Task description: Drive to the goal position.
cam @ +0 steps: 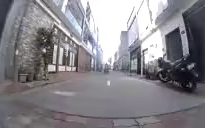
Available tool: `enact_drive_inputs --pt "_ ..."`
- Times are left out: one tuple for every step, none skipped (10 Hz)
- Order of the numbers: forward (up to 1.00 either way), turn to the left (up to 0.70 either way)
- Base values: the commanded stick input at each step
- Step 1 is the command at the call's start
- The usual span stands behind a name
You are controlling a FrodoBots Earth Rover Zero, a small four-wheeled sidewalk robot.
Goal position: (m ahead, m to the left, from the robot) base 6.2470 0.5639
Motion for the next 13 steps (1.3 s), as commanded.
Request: enact_drive_inputs --pt "1.0 0.27" --pt "1.0 0.27" --pt "1.0 0.27" --pt "1.0 0.27" --pt "1.0 0.27" --pt "1.0 0.27" --pt "1.0 0.27" --pt "1.0 0.27" --pt "1.0 0.03" --pt "1.0 0.0" --pt "1.0 0.0" --pt "1.0 0.0" --pt "1.0 0.0"
